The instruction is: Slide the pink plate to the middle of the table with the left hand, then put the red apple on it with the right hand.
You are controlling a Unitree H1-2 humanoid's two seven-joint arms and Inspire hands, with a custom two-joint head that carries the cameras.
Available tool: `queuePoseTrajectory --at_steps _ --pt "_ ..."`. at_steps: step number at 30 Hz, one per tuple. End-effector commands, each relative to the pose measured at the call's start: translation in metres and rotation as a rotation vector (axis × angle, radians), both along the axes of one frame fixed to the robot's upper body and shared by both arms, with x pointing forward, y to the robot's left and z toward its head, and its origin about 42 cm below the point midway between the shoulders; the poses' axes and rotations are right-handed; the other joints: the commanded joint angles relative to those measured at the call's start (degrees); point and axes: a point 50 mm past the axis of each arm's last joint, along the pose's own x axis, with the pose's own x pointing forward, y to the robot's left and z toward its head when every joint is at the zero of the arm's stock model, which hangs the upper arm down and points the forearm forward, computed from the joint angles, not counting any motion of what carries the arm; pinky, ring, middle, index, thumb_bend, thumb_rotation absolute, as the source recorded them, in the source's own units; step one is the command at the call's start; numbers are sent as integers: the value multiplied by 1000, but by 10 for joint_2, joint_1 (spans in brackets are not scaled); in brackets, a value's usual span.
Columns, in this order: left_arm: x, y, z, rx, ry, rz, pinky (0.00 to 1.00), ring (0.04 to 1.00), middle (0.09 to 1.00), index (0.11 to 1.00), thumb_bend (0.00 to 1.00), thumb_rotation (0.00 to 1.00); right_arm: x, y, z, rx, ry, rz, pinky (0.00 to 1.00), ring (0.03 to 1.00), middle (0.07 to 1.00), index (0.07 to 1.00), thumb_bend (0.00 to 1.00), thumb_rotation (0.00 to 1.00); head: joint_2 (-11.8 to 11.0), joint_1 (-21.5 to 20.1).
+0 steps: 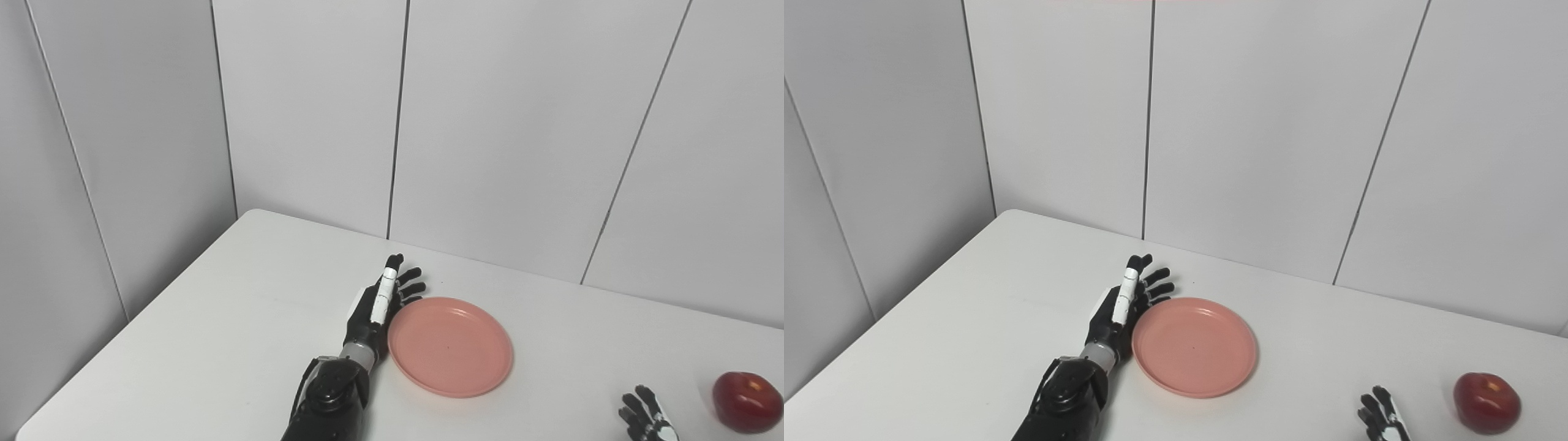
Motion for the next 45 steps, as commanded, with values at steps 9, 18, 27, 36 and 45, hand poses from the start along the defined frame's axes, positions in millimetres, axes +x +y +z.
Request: queuePoseTrajectory --at_steps 9,18,27,36,45 --pt "-12 -20 -23 -50 97 25 854 855 887 972 774 937 3 12 1 5 -14 36 1000 934 938 956 864 1000 2 -7" --pt "-18 -29 -31 -5 103 23 803 839 880 978 779 937 2 17 3 -6 -18 41 1000 931 936 955 872 1000 5 -17" --pt "-28 -40 -37 37 87 5 812 835 891 1000 853 947 1 21 5 -5 -18 41 1000 925 933 949 873 1000 12 -26" --pt "-32 -51 -33 19 67 -15 822 835 881 1000 863 936 0 22 6 -5 -21 47 1000 925 936 952 854 1000 13 -30" --pt "-32 -53 -30 14 57 -15 829 840 892 1000 872 935 1 24 7 -7 -17 49 1000 928 937 954 853 1000 16 -36"
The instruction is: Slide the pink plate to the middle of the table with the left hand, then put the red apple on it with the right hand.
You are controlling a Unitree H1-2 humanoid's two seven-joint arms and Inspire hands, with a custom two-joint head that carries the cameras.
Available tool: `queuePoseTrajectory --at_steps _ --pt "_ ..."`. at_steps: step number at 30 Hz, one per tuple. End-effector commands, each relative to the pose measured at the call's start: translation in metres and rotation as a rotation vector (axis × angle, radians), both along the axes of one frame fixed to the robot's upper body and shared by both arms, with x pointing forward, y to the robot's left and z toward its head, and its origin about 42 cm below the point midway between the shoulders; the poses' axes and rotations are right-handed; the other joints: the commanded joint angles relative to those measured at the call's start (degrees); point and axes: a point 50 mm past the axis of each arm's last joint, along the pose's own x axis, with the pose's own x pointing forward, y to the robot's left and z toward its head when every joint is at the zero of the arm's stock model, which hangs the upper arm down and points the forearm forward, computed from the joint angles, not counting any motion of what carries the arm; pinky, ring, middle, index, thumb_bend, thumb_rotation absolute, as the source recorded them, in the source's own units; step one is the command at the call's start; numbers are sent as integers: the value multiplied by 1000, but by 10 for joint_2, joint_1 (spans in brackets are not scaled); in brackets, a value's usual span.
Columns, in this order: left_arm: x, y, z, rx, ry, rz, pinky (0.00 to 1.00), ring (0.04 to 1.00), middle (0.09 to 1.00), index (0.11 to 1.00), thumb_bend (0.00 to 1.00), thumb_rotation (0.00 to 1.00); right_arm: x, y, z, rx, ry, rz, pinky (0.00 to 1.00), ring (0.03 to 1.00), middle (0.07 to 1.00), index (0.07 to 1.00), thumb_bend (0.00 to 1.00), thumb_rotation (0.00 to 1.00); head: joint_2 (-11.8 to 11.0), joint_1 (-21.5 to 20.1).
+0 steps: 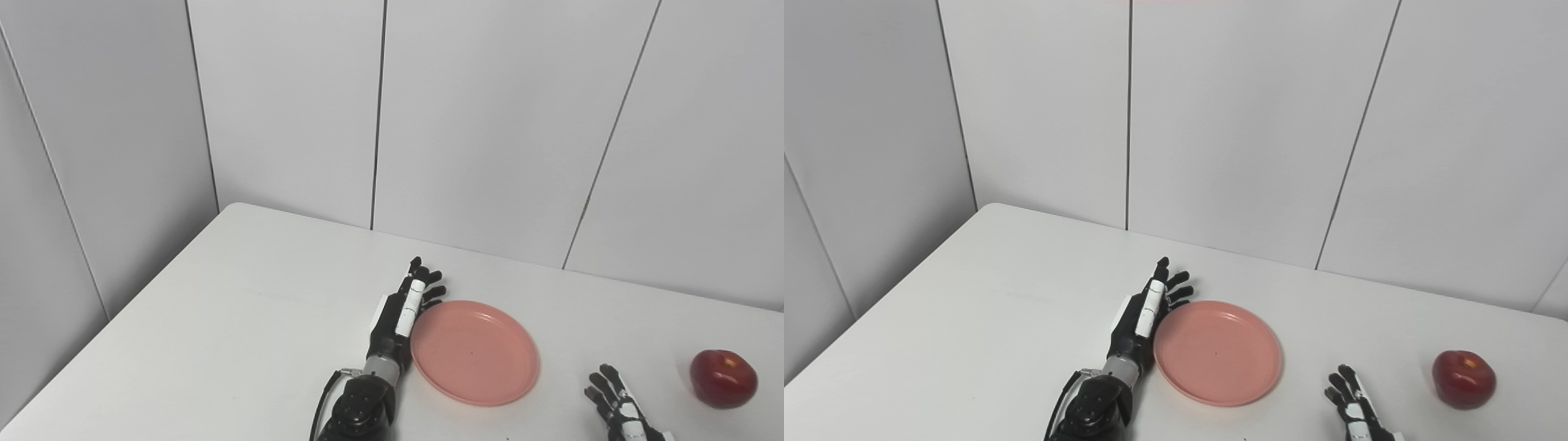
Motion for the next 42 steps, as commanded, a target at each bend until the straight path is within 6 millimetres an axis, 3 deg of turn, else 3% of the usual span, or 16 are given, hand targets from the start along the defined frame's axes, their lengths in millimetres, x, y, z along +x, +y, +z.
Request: queuePoseTrajectory --at_steps 1,17,29,42 --pt "-13 1 -22 0 89 6 829 840 892 1000 871 936 1 8 5 10 -4 33 1000 929 937 954 854 1000 1 -2" --pt "-6 8 -14 3 59 13 814 829 883 1000 832 940 2 17 5 3 5 28 1000 918 936 949 866 1000 6 -33" --pt "5 46 -16 83 35 1 820 839 902 1000 843 947 8 43 5 0 -7 28 980 900 928 940 893 1000 16 -159" --pt "9 69 -23 29 48 7 897 884 921 1000 833 919 12 63 1 0 -16 45 994 915 937 949 854 1000 1 -237"
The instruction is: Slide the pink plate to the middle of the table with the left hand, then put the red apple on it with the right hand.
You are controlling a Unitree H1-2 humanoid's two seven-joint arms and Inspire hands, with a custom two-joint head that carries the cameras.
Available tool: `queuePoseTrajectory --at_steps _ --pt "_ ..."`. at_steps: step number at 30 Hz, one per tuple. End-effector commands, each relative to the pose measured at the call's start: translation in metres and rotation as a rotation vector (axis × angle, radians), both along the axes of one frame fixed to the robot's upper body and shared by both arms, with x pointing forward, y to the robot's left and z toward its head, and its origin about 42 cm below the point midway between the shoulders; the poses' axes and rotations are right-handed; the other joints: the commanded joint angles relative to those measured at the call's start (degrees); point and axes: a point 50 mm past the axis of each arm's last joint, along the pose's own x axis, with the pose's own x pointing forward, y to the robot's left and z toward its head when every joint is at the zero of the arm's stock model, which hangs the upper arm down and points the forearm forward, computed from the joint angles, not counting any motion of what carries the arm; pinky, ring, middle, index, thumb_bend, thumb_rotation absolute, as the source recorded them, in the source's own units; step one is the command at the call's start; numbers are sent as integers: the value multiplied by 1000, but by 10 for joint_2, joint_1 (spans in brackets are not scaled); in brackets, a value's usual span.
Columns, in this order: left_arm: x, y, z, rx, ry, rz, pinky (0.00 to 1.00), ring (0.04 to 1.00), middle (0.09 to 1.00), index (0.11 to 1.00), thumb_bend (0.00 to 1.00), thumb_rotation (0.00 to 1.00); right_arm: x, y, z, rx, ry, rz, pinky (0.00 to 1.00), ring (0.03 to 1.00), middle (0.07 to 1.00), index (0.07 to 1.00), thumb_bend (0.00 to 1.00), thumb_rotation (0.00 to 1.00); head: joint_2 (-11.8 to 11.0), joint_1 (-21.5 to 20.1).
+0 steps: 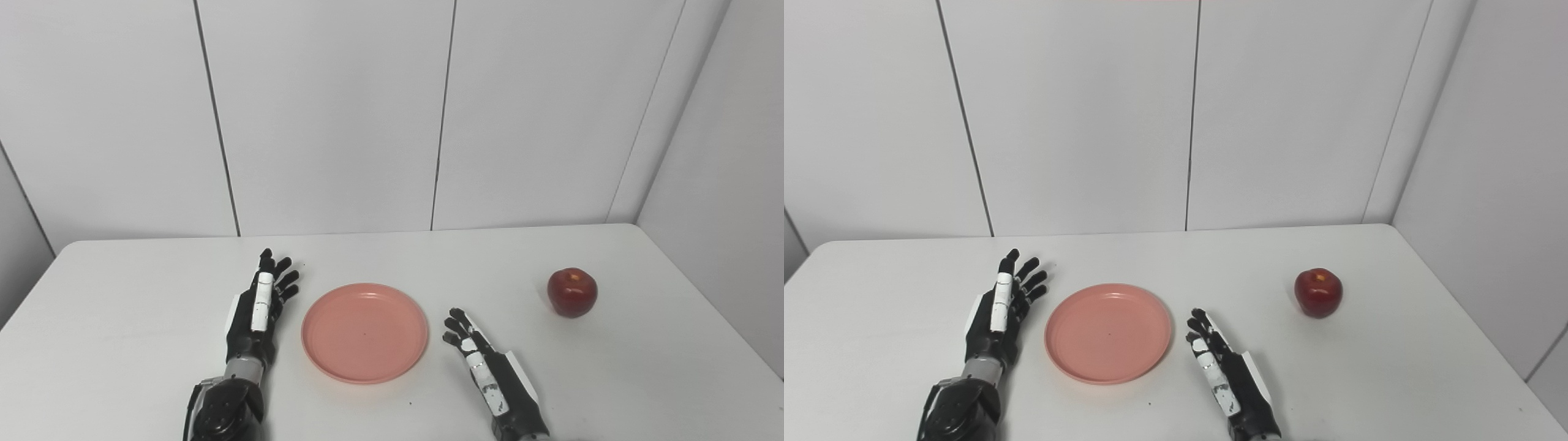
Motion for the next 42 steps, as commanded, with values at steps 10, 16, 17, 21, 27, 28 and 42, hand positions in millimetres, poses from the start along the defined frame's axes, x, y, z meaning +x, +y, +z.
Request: queuePoseTrajectory --at_steps 10,16,17,21,27,28,42 --pt "-7 27 -27 -3 59 7 936 907 937 1000 812 934 9 29 0 18 -24 58 996 923 940 947 817 1000 -17 -61" --pt "-5 34 -31 2 63 10 944 910 935 1000 764 928 10 36 -4 3 -46 11 1000 966 979 992 794 1000 -23 -77" --pt "-5 35 -32 1 62 8 945 910 935 1000 761 926 10 37 -4 -5 -64 -17 999 963 978 995 788 1000 -25 -83" --pt "-4 41 -34 4 61 7 944 916 937 1000 774 934 10 41 -5 -12 -93 -93 999 991 997 996 781 1000 -28 -103" --pt "-1 44 -33 9 61 11 920 903 919 1000 791 933 14 48 -5 -68 -118 -135 1000 1000 1000 985 769 1000 -32 -123" --pt "-1 45 -33 7 63 12 927 906 918 1000 788 929 14 49 -5 -74 -120 -138 1000 1000 1000 985 762 1000 -32 -123" --pt "-3 48 -26 9 66 16 946 916 918 1000 754 945 16 58 -10 -61 -193 -225 1000 1000 1000 956 720 1000 -46 -148"
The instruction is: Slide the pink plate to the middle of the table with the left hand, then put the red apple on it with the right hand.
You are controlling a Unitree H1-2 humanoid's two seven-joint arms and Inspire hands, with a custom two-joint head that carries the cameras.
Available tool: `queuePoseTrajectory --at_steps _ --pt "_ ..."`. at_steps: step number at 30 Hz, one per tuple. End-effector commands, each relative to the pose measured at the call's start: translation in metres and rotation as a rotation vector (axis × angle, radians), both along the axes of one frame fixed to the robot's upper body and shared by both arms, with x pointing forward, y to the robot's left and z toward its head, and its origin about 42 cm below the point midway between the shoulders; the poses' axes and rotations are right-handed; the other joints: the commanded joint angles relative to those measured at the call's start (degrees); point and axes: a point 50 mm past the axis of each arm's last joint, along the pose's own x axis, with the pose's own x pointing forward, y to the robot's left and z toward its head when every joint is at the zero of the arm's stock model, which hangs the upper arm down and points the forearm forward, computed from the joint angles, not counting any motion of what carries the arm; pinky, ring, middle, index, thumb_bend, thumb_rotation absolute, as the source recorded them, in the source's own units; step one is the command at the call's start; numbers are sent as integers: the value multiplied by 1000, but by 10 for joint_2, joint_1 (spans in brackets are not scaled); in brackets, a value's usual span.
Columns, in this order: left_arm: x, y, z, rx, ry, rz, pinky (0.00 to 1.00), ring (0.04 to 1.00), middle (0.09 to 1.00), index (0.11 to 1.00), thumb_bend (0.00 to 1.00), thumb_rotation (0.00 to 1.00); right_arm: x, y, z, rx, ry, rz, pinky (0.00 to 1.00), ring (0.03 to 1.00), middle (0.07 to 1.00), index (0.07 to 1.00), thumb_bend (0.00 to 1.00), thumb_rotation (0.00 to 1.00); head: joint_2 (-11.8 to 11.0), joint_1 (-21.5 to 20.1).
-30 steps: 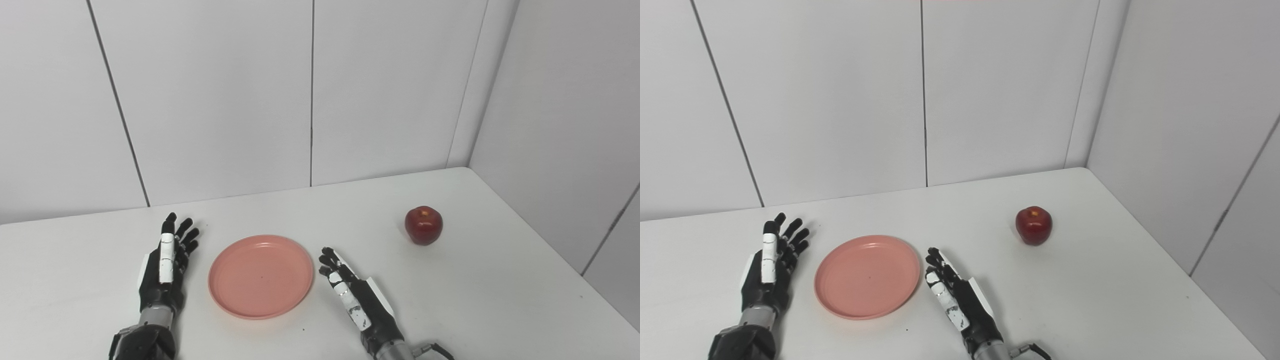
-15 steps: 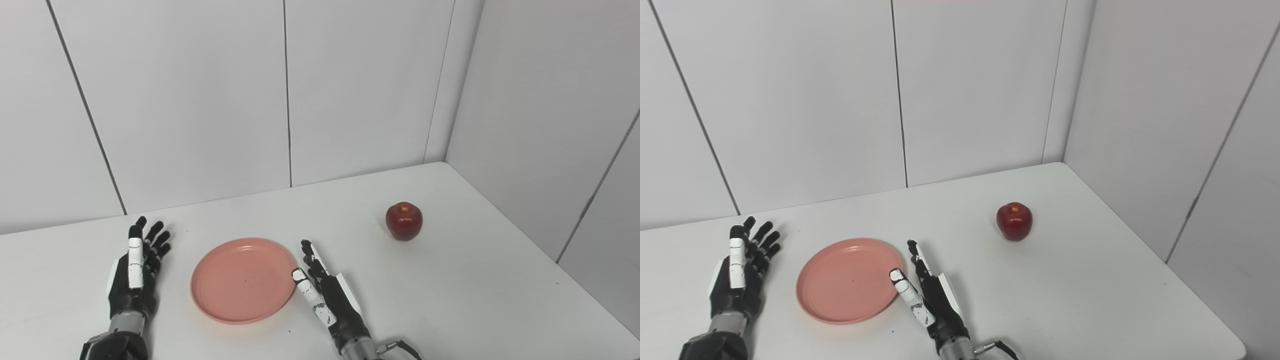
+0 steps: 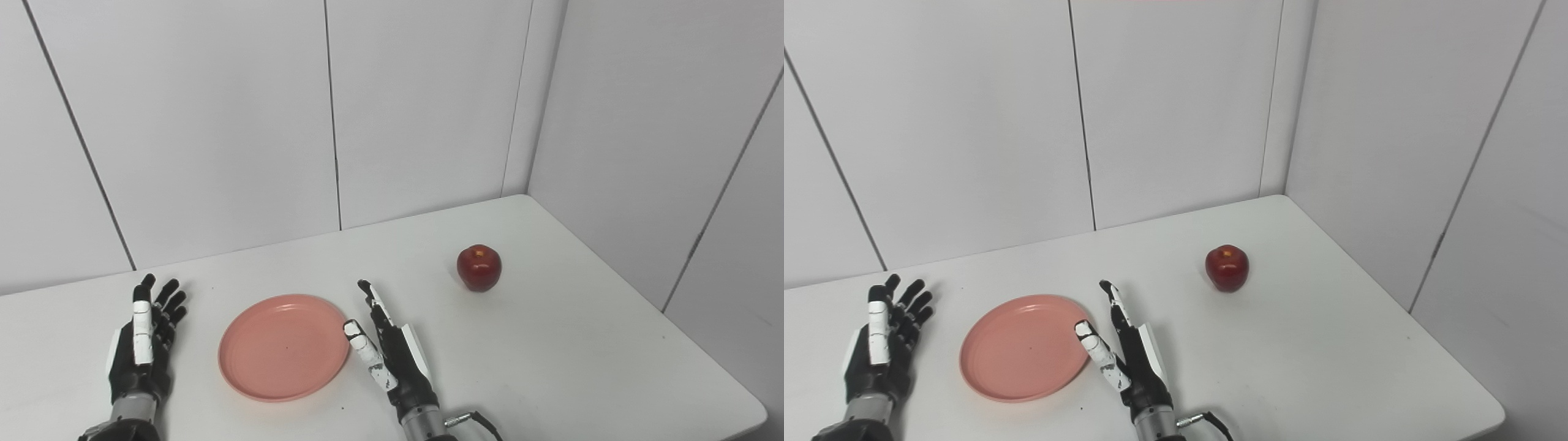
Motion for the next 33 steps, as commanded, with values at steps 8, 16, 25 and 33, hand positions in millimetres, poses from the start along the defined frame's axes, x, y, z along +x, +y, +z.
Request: queuePoseTrajectory --at_steps 8,16,25,33 --pt "-19 16 -18 3 83 23 924 905 907 1000 764 934 0 11 -16 -6 -16 1 1000 996 991 951 721 1000 -14 -27" --pt "-19 20 -12 -9 102 32 876 876 878 978 785 901 2 17 -18 -4 1 8 1000 1000 999 949 745 1000 -17 -42" --pt "-23 17 -4 -9 105 33 837 849 864 951 789 891 4 20 -18 3 3 8 1000 1000 999 954 745 1000 -18 -47" --pt "-20 12 2 -7 102 31 847 858 865 948 819 879 7 13 -16 5 -7 -14 995 982 989 957 740 1000 -21 -57"
